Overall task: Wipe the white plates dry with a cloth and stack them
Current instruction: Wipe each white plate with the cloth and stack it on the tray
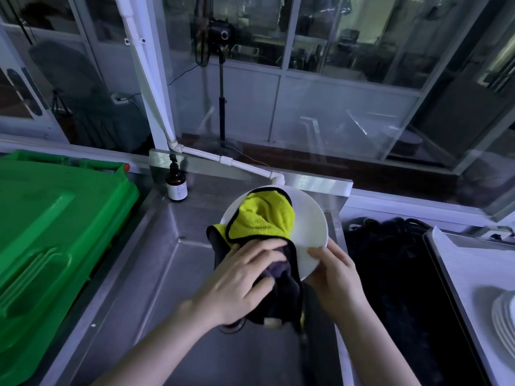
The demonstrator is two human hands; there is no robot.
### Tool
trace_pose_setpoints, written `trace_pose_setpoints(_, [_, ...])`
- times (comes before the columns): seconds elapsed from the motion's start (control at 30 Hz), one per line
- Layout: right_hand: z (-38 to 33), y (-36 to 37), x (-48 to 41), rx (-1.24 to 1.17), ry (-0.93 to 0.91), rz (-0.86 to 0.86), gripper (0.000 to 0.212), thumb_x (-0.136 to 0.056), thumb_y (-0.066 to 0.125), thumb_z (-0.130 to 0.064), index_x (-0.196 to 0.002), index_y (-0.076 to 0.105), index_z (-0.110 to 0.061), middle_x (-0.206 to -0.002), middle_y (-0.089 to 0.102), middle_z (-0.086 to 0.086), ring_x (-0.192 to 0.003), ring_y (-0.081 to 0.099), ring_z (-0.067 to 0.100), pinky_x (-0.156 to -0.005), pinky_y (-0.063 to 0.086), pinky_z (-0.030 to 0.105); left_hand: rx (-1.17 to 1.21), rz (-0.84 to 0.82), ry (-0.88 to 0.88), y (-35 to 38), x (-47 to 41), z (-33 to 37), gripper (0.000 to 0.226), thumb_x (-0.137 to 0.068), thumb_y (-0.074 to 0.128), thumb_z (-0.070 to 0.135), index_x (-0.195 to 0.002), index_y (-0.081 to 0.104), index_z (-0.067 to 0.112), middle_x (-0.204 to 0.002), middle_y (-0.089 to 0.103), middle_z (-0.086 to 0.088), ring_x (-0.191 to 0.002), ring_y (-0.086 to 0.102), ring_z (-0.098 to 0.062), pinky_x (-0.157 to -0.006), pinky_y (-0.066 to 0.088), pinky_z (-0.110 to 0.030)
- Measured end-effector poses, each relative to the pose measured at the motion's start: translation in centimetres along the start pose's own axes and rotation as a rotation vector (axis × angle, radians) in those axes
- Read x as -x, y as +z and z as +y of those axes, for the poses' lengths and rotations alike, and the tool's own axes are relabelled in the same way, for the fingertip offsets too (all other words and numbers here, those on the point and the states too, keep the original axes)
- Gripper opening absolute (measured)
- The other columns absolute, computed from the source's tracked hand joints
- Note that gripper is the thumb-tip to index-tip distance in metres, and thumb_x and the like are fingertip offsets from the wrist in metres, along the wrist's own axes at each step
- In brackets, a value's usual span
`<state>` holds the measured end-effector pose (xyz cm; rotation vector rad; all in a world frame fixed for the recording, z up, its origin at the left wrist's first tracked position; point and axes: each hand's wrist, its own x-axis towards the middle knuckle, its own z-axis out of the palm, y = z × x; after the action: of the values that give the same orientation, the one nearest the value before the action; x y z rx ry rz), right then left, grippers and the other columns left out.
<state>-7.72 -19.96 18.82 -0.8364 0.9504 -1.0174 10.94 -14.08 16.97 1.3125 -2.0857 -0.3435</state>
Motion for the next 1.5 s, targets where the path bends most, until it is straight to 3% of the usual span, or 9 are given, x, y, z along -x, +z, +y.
trace_pose_setpoints(0.2, [2.5, 1.4, 0.8, 0.100, -0.040, -0.114, 0.023, -0.084, 0.060, -0.011, -0.102, 0.074, -0.008, -0.087, 0.068, 0.012, -0.077, 0.060, 0.020, -0.062, 0.048, 0.026, -0.208, -0.030, -0.284, 0.5, -3.2, -1.1, 0.073, -0.094, 0.029, 0.057, -0.157, 0.003, 0.031, -0.160, -0.008, 0.026, -0.146, 0.013, -0.011, -0.108, 0.028, -0.045])
trace_pose_setpoints(0.3, [2.3, 1.0, 0.8, 0.197, -0.013, -0.030, 0.013, -0.085, 0.061, -0.010, -0.083, 0.073, -0.009, -0.076, 0.059, 0.011, -0.069, 0.051, 0.019, -0.058, 0.042, 0.027, -0.283, -0.133, -0.136, 0.3, -3.1, -1.0, 0.071, -0.091, 0.023, 0.055, -0.157, 0.012, 0.032, -0.162, -0.002, 0.026, -0.147, 0.013, -0.011, -0.108, 0.031, -0.044])
trace_pose_setpoints(0.5, [0.4, -0.8, 0.3, 0.093, 0.006, -0.029, 0.033, -0.087, 0.051, 0.003, -0.102, 0.075, -0.013, -0.092, 0.050, 0.018, -0.086, 0.039, 0.031, -0.075, 0.039, 0.045, -0.151, -0.059, -0.073, -0.1, 0.6, -2.1, 0.063, -0.091, 0.044, 0.041, -0.152, 0.033, 0.031, -0.161, 0.013, 0.023, -0.143, 0.021, -0.010, -0.113, 0.029, -0.042])
trace_pose_setpoints(0.67, [0.4, -0.6, 1.2, 0.224, 0.007, -0.225, 0.040, -0.080, 0.058, -0.011, -0.117, 0.072, -0.020, -0.101, 0.073, 0.018, -0.084, 0.068, 0.032, -0.069, 0.055, 0.046, -0.159, 0.070, -0.118, 0.5, 0.2, -1.7, 0.064, -0.090, 0.050, 0.048, -0.151, 0.032, 0.040, -0.160, 0.015, 0.006, -0.145, 0.024, -0.019, -0.108, 0.037, -0.048])
trace_pose_setpoints(0.87, [-1.2, 0.0, 2.0, 0.491, -0.057, -0.396, 0.042, -0.081, 0.051, -0.001, -0.114, 0.072, -0.016, -0.099, 0.073, 0.020, -0.087, 0.068, 0.028, -0.070, 0.052, 0.036, -0.097, 0.182, -0.182, -3.6, -3.4, -2.4, 0.074, -0.068, 0.066, 0.057, -0.139, 0.049, 0.045, -0.150, 0.029, 0.006, -0.139, 0.036, -0.015, -0.109, 0.036, -0.033])
trace_pose_setpoints(1.0, [-4.6, 0.8, 2.1, 0.710, -0.117, -0.521, 0.039, -0.093, 0.052, 0.009, -0.115, 0.072, -0.015, -0.092, 0.074, 0.008, -0.086, 0.067, 0.011, -0.067, 0.054, 0.026, 0.104, -0.047, -0.422, -6.2, -3.5, -3.8, 0.075, -0.042, 0.073, 0.073, -0.112, 0.055, 0.051, -0.105, 0.065, 0.029, -0.100, 0.059, 0.008, -0.085, 0.047, -0.020])
trace_pose_setpoints(1.17, [-6.5, 2.1, 0.9, 1.011, -0.159, -0.589, 0.015, -0.093, 0.053, 0.006, -0.100, 0.066, 0.003, -0.092, 0.060, 0.031, -0.077, 0.054, 0.021, -0.072, 0.046, 0.045, 0.171, -0.052, -0.486, -5.5, -2.9, -3.3, 0.060, -0.040, 0.078, 0.065, -0.077, 0.067, 0.020, -0.071, 0.069, 0.004, -0.069, 0.064, -0.012, -0.069, 0.050, -0.035])
trace_pose_setpoints(1.37, [-5.1, 3.3, -0.3, 1.250, -0.260, -0.526, 0.031, -0.098, 0.057, -0.013, -0.068, 0.050, -0.018, -0.058, 0.044, -0.015, -0.058, 0.039, 0.000, -0.059, 0.032, 0.020, 0.178, 0.014, -0.433, -4.9, -2.4, -2.2, 0.040, -0.060, 0.091, 0.038, -0.069, 0.065, 0.009, -0.064, 0.061, -0.011, -0.059, 0.052, -0.019, -0.059, 0.041, -0.037])
trace_pose_setpoints(1.5, [-4.7, 3.7, -0.9, 1.292, -0.424, -0.390, 0.032, -0.100, 0.057, -0.030, -0.073, 0.051, -0.012, -0.062, 0.048, -0.007, -0.063, 0.045, 0.012, -0.062, 0.037, 0.027, 0.376, 0.196, -0.547, -4.2, -1.6, -1.6, 0.025, -0.067, 0.089, 0.022, -0.082, 0.075, 0.008, -0.074, 0.073, -0.006, -0.070, 0.065, -0.018, -0.069, 0.049, -0.033])
